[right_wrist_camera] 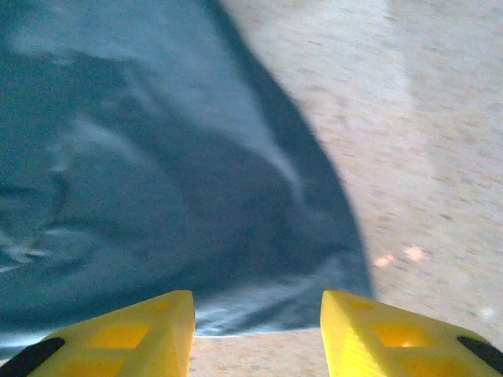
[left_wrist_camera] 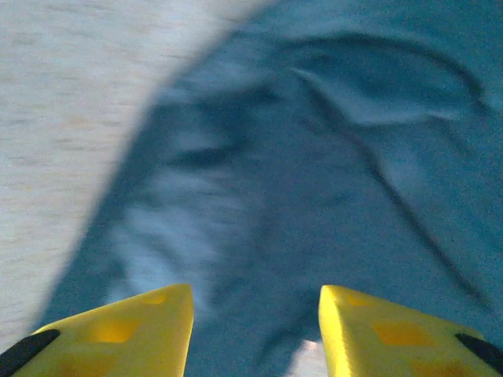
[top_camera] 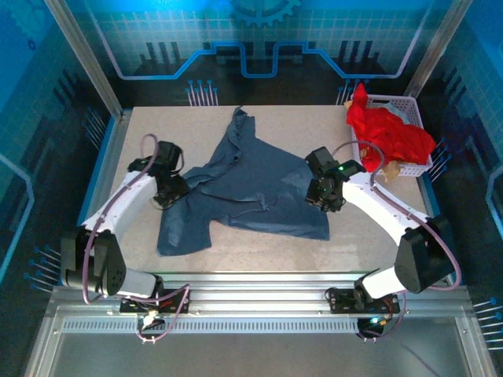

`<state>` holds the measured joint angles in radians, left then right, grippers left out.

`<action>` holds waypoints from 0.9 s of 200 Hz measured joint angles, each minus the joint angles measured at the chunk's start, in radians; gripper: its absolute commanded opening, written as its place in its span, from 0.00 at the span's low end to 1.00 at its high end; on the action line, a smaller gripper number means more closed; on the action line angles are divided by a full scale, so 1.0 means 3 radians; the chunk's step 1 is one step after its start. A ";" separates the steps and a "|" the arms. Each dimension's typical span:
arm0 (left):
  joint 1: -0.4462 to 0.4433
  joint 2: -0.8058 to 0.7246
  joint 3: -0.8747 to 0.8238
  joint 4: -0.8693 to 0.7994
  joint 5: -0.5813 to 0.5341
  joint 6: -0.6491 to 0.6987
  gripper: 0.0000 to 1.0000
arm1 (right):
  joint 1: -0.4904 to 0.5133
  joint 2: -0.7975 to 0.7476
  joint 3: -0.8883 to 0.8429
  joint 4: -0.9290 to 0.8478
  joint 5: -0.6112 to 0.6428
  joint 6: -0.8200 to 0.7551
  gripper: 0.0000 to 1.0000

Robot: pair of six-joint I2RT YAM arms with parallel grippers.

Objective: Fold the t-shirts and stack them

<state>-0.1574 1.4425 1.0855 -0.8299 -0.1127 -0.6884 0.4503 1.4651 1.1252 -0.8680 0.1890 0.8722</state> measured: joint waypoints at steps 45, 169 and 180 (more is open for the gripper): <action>-0.0272 0.1114 0.0298 0.0467 0.0636 -0.0183 0.37 | 0.0048 0.0991 0.0364 0.0546 -0.0512 0.0008 0.36; -0.0022 0.2522 0.1919 0.0656 0.1366 -0.0310 0.58 | -0.0540 0.2995 0.2842 0.0074 -0.0991 -0.0310 0.48; 0.0020 0.2473 0.1943 0.0614 0.1275 -0.0282 0.62 | -0.0554 0.3007 0.2925 0.0050 -0.0949 -0.0399 0.51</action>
<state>-0.1513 2.1845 1.6684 -0.6456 0.2699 -0.7731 0.2840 2.3672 2.0026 -0.8532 -0.0956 0.7525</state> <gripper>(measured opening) 0.587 0.483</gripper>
